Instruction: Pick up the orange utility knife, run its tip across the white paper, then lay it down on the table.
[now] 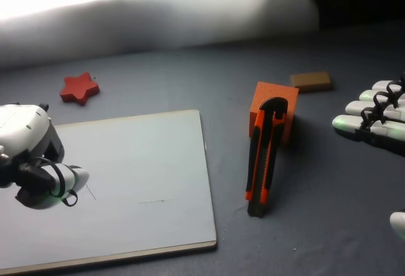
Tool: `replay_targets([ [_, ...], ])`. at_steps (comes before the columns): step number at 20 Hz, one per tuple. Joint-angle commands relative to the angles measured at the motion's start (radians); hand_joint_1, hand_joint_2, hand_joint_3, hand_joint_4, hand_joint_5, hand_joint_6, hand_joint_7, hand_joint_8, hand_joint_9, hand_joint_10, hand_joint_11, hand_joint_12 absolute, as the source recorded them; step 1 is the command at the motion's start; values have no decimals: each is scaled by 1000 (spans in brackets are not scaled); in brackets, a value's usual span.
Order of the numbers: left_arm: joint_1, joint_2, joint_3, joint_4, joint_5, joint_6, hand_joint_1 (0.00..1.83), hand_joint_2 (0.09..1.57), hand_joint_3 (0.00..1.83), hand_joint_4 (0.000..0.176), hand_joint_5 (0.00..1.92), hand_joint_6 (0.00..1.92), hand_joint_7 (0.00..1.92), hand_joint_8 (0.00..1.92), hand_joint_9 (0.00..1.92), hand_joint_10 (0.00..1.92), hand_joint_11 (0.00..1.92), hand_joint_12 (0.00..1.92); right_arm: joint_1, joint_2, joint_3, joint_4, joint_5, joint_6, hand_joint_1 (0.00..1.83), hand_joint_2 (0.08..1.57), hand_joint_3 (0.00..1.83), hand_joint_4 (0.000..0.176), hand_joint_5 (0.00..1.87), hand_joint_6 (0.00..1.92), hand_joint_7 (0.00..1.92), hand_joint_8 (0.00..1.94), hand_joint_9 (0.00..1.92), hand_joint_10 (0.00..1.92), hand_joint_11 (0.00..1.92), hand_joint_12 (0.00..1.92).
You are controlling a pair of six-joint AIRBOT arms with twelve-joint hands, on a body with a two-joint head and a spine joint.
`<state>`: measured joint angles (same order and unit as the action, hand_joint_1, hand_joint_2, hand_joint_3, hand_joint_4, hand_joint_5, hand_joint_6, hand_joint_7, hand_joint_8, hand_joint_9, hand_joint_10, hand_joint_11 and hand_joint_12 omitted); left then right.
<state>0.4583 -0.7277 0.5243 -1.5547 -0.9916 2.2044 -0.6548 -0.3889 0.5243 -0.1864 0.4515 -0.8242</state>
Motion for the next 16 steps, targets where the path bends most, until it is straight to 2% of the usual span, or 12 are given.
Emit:
replay_targets([
  [1, -7, 5, 4, 73, -53, -7, 0, 1044, 265, 0, 0, 11, 4, 34, 0, 8, 0, 114, 7, 3, -2, 14, 107, 1, 224, 1019, 281, 0, 77, 109, 127, 79, 53, 155, 0, 355],
  [3, -2, 5, 4, 84, -51, -24, 0, 1144, 52, 0, 0, 0, 9, 1, 0, 0, 0, 123, 6, 3, -2, 14, 107, 1, 233, 1131, 48, 0, 75, 28, 116, 2, 62, 45, 0, 187],
  [6, 23, 5, 4, 129, -49, -93, 0, 1164, 21, 0, 0, 0, 30, 3, 0, 0, 0, 129, 5, 4, -2, 14, 107, 1, 293, 1141, 12, 0, 92, 11, 131, 2, 73, 18, 0, 110],
  [8, 43, 5, 3, 157, -49, -122, 0, 1160, 12, 0, 0, 0, 30, 1, 0, 0, 0, 96, 2, 5, -2, 14, 115, 1, 448, 1128, 1, 0, 84, 5, 116, 1, 70, 12, 0, 45],
  [10, 60, 5, 3, 171, -53, -130, 0, 1167, 6, 0, 0, 0, 30, 0, 0, 0, 0, 88, 1, 9, -1, 14, 149, -5, 848, 1115, 0, 0, 18, 4, 39, 4, 26, 4, 0, 1],
  [12, 70, 6, 3, 175, -55, -130, 0, 1173, 5, 0, 0, 0, 22, 0, 0, 0, 0, 114, 9, 6, 4, 11, 158, 4, 1095, 1083, 0, 0, 0, 0, 3, 0, 2, 0, 0, 0],
  [14, 85, 6, 0, 177, -55, -130, 0, 1178, 5, 0, 0, 0, 14, 1, 0, 0, 0, 94, 39, -25, 49, -104, 158, 64, 1154, 1104, 0, 0, 0, 0, 0, 0, 0, 0, 0, 0],
  [15, 90, 6, -1, 180, -55, -130, 0, 1181, 3, 0, 2, 1, 15, 1, 0, 0, 0, 157, 53, -39, 66, -136, 152, 81, 1182, 1107, 0, 0, 0, 0, 0, 0, 0, 0, 0, 0],
  [16, 96, 5, -2, 185, -55, -130, 0, 1186, 4, 0, 0, 0, 5, 6, 0, 0, 0, 112, 70, -55, 90, -200, 142, 126, 1189, 1114, 0, 0, 0, 0, 0, 0, 0, 0, 0, 0],
])
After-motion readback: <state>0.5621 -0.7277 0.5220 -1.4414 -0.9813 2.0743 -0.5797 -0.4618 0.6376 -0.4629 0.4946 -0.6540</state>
